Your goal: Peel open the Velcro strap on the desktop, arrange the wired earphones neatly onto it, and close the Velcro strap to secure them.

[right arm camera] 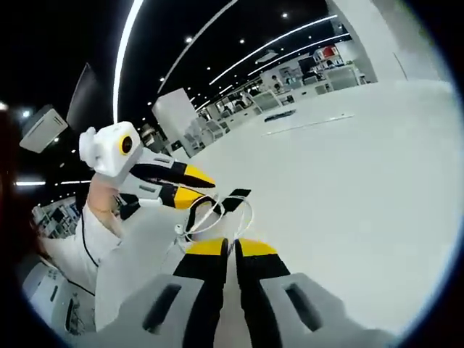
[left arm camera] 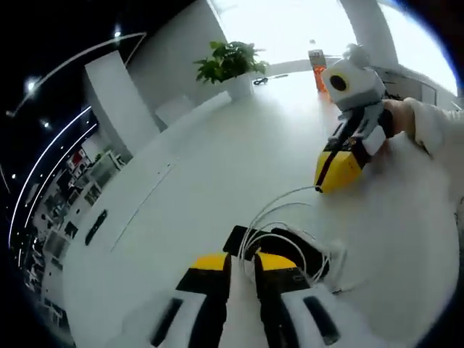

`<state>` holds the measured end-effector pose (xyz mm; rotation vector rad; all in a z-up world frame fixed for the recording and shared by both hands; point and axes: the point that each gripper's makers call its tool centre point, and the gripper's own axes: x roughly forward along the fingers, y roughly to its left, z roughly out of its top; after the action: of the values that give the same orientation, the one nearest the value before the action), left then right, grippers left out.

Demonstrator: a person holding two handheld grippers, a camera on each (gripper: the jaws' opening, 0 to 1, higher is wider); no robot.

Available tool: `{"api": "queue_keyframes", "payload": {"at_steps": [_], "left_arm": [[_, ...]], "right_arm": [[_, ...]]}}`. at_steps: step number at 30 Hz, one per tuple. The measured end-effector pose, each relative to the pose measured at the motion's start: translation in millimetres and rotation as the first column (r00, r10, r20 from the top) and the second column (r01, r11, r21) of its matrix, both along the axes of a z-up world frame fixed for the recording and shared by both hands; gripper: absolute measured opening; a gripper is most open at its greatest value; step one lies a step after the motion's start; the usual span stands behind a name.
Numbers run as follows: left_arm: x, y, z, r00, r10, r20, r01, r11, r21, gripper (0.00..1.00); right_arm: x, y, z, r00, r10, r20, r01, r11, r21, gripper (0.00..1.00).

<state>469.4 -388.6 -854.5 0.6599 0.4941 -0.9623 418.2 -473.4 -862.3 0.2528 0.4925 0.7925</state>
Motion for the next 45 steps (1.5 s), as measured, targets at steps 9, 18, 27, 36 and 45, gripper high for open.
{"api": "queue_keyframes", "payload": {"at_steps": [9,18,27,36,45], "left_arm": [[-31.1,33,9.3,0.999,0.015,0.048,-0.014,1.0,-0.024,0.18],[-36.6,42,-1.8,0.999,0.034,-0.004,-0.034,0.988,-0.148,0.18],[-14.1,34,-0.4,0.995,0.095,0.04,-0.084,0.973,-0.215,0.18],[-4.6,16,-4.9,0.993,0.106,0.052,-0.091,0.967,-0.239,0.18],[-4.6,18,-4.1,0.992,0.098,0.082,-0.078,0.972,-0.222,0.18]], "right_arm": [[-7,-6,7.8,0.988,0.056,0.144,-0.024,0.977,-0.214,0.13],[-6,45,18.6,0.933,0.234,0.274,-0.115,0.913,-0.391,0.18],[34,66,45.7,0.887,0.289,0.361,-0.118,0.896,-0.428,0.19],[44,83,34.4,0.867,0.438,0.239,-0.253,0.799,-0.545,0.19],[19,73,46.5,0.704,0.655,0.275,-0.264,0.601,-0.754,0.19]]}}
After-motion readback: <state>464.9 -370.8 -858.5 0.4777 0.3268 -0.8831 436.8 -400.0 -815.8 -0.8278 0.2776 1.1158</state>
